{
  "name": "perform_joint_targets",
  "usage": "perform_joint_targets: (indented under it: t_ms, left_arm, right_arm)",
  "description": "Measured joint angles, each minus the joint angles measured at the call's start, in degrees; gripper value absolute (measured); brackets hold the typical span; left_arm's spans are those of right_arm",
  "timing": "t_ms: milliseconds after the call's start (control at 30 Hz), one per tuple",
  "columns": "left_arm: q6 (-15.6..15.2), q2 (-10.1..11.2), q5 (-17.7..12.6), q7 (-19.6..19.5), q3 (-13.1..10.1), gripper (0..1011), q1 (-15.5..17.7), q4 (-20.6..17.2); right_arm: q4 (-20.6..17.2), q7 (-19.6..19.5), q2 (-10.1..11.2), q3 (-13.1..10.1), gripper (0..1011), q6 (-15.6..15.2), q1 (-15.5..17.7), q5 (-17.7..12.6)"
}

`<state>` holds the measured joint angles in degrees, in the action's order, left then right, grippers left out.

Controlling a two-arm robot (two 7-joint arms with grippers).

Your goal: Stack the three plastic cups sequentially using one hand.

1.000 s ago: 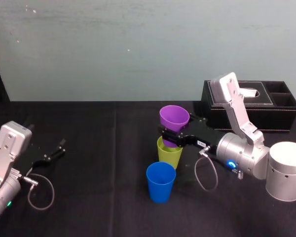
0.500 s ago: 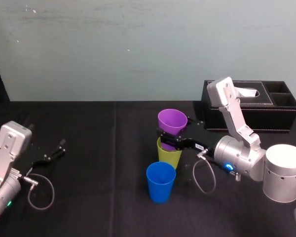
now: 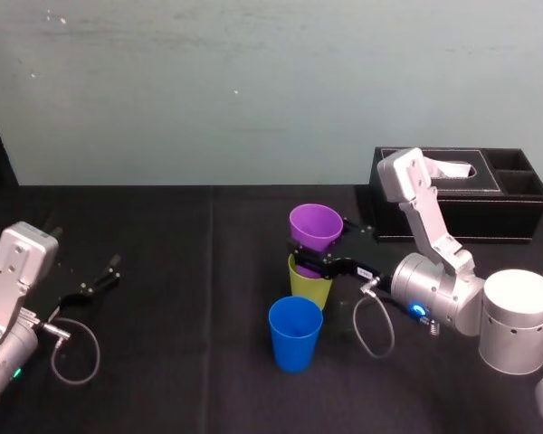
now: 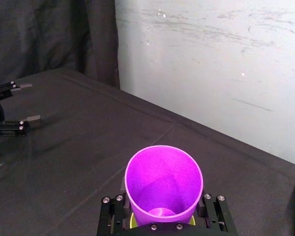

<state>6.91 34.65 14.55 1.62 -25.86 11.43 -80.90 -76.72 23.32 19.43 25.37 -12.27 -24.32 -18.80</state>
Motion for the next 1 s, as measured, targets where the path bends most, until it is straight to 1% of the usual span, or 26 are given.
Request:
perform_joint_targets:
  t_ms: [300, 700, 767, 800, 867, 1000]
  left_arm:
    - [0.0, 0.0, 0.0, 0.0, 0.0, 1000, 0.0, 0.0]
    - [0.0, 0.0, 0.0, 0.0, 0.0, 1000, 0.0, 0.0]
    - [0.0, 0.0, 0.0, 0.0, 0.0, 1000, 0.0, 0.0]
    - [0.0, 0.0, 0.0, 0.0, 0.0, 1000, 0.0, 0.0]
    - [0.0, 0.0, 0.0, 0.0, 0.0, 1000, 0.0, 0.0]
    - [0.0, 0.0, 0.0, 0.0, 0.0, 1000, 0.0, 0.0]
  right_arm:
    - [1.1, 0.1, -0.3, 0.1, 728, 0.3, 0.3, 0.6]
    - [1.1, 0.0, -0.3, 0.1, 733, 0.3, 0.3, 0.6]
    - [1.0, 0.0, -0.3, 0.1, 763, 0.3, 0.3, 0.6]
    - [1.0, 0.0, -0.3, 0.1, 805, 0.3, 0.3, 0.6]
    - [1.0, 0.0, -0.3, 0.1, 837, 0.3, 0.3, 0.5]
    - [1.0, 0.0, -0.3, 0.1, 966, 0.3, 0.3, 0.5]
